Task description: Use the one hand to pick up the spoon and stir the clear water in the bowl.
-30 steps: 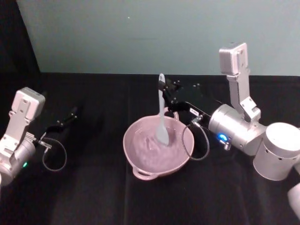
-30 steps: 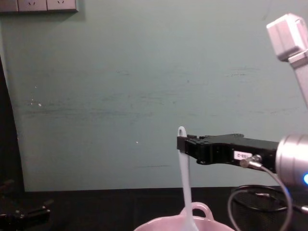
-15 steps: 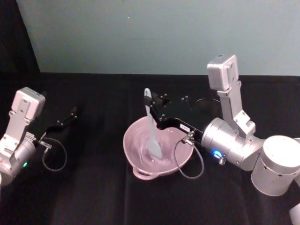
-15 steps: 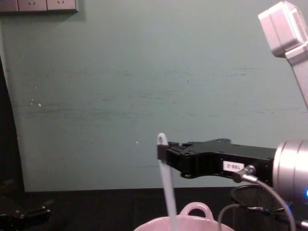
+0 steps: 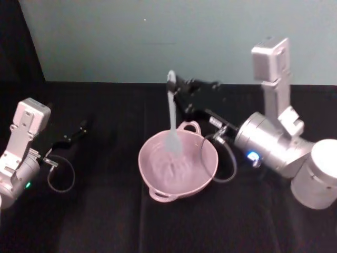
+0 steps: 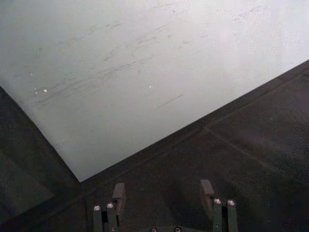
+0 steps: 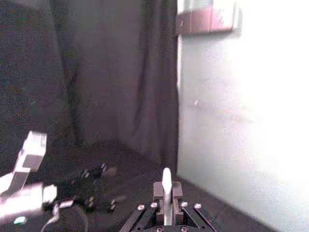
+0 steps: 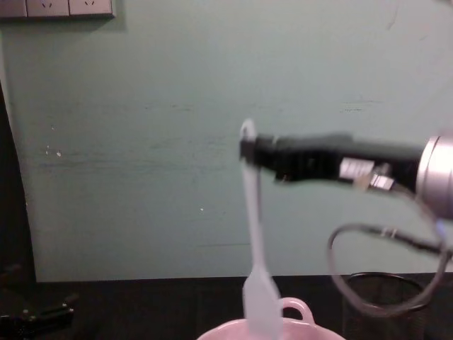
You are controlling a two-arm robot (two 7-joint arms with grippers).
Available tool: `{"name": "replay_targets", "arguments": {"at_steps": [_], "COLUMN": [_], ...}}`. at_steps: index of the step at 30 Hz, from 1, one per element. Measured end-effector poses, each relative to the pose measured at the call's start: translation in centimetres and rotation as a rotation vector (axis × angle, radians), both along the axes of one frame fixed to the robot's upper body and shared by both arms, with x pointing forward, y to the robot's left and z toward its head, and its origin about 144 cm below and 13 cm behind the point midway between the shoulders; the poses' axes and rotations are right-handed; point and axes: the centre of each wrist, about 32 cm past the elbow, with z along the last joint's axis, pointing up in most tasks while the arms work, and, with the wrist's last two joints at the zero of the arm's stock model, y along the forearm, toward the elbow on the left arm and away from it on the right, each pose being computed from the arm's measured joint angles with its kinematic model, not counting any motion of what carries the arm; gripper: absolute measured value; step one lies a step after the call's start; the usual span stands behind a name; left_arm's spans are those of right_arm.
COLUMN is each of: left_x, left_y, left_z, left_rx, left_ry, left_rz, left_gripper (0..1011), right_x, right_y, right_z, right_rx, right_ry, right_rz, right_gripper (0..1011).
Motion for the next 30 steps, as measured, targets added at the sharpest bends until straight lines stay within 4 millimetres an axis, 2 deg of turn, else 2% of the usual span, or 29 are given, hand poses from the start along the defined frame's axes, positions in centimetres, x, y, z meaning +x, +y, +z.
{"name": "replay_targets", "arguments": {"at_steps": [1, 7, 12, 21, 30], "left_x": [0.0, 0.0, 0.0, 0.0, 0.0], "left_y": [0.0, 0.0, 0.0, 0.0, 0.0], "left_z": [0.0, 0.0, 0.0, 0.0, 0.0], "left_rx": [0.0, 0.0, 0.0, 0.0, 0.0], "left_ry": [0.0, 0.0, 0.0, 0.0, 0.0], "left_rz": [0.0, 0.0, 0.0, 0.0, 0.0], "left_gripper": [1011, 1011, 1011, 1011, 1011], "right_x": [0.0, -0.2, -0.3, -0.5, -0.1], "right_y": [0.0, -2.2, -4.0, -5.9, -7.7], "right_z": [0.0, 2.8, 4.0, 3.7, 1.9], "right_rx": [0.0, 0.007, 0.004, -0.002, -0.001], "right_ry": [0.0, -0.085, -0.112, -0.094, -0.023], "right_rz": [0.0, -0.059, -0.107, -0.17, -0.231], "right_gripper": [109, 109, 109, 109, 109]}}
